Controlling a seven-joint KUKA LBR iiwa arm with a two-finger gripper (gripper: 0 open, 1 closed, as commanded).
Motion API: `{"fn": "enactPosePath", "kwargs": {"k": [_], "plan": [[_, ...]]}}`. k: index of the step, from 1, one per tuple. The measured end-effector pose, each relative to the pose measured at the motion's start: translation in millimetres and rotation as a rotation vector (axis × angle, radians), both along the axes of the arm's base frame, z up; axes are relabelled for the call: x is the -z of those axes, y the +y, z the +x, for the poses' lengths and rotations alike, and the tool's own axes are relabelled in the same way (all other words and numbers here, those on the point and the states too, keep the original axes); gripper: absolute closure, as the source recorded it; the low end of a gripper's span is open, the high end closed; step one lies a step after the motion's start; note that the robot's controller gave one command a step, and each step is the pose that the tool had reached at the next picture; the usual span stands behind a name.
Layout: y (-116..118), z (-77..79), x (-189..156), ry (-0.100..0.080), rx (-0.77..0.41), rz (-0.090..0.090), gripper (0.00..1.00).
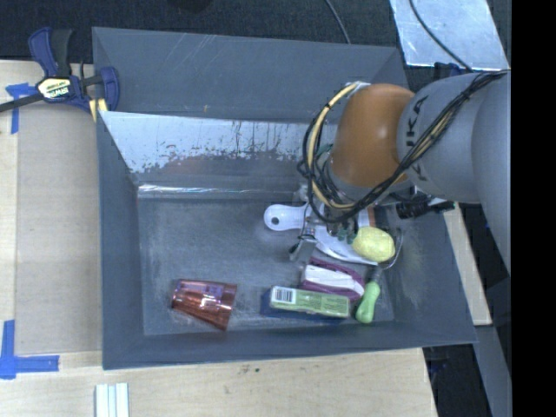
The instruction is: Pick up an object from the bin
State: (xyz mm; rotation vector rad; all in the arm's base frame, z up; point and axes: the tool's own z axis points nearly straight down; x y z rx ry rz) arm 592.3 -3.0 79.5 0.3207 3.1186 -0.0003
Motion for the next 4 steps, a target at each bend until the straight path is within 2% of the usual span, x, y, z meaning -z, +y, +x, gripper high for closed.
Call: {"fn": "enactPosePath", "kwargs": {"k": [1, 2, 3, 4], "plan": [[-4, 6.0, -3, -0.002, -0.128, 0.0, 0.0], [7, -0.2, -9, -0.009, -0.001, 0.002, 1.0], [7, -0.2, -9, -0.009, -0.001, 0.002, 1.0], [6, -8.8, -93, -0.007, -0.001, 0.002, 1.0]]}}
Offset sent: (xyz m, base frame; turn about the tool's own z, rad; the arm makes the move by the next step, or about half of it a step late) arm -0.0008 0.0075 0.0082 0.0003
